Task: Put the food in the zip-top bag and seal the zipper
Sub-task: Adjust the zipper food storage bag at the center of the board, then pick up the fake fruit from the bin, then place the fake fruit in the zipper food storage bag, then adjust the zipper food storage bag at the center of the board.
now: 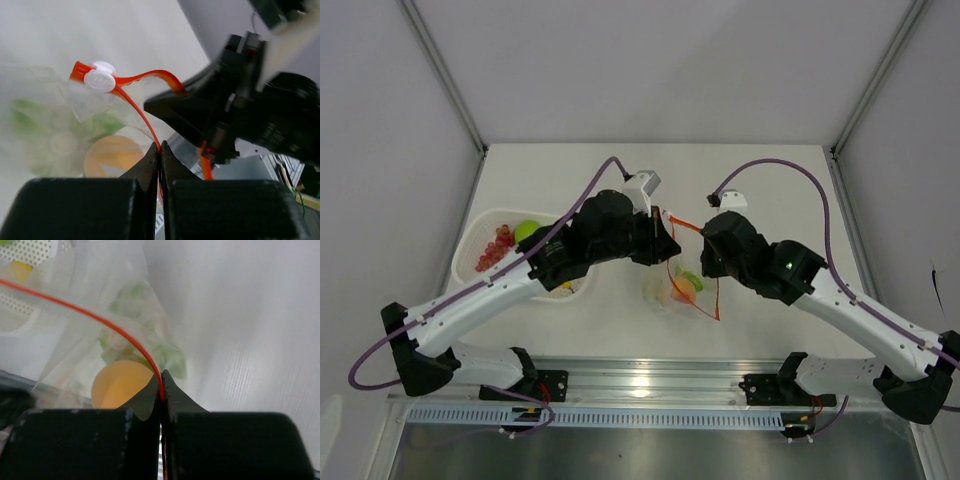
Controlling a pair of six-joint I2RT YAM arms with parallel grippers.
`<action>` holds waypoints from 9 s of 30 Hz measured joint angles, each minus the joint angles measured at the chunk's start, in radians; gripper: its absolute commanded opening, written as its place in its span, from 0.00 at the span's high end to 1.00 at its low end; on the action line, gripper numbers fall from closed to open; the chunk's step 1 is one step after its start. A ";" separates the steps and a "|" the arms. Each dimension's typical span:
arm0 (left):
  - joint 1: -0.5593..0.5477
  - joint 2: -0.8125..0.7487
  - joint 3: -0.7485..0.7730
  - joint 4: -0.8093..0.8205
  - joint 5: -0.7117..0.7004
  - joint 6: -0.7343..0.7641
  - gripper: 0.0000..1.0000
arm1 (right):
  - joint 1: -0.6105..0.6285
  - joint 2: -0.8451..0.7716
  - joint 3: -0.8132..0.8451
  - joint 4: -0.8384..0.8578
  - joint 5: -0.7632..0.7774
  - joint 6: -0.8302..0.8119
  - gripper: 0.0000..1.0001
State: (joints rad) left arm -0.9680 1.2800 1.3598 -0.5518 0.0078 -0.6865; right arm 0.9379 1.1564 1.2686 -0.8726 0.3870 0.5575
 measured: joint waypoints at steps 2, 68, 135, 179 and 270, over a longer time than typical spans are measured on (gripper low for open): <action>-0.034 -0.018 0.004 0.026 0.010 0.012 0.99 | 0.000 -0.031 -0.027 0.004 0.019 0.000 1.00; 0.624 -0.266 -0.377 -0.173 -0.104 -0.021 0.04 | -0.116 -0.105 -0.120 -0.010 -0.032 -0.013 1.00; 0.891 -0.493 -0.559 0.148 0.321 -0.057 0.69 | -0.088 -0.051 -0.119 0.019 -0.074 -0.019 1.00; -0.011 -0.259 -0.463 0.661 0.047 0.346 0.99 | -0.078 -0.039 -0.079 0.037 -0.176 0.018 1.00; -0.081 -0.152 -0.368 0.314 -0.008 0.152 0.99 | -0.237 -0.042 0.010 -0.022 -0.150 -0.018 1.00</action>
State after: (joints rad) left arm -1.0492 1.1282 0.9916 -0.2382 -0.0002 -0.5343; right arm 0.7006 1.1145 1.2785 -0.8944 0.2371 0.5392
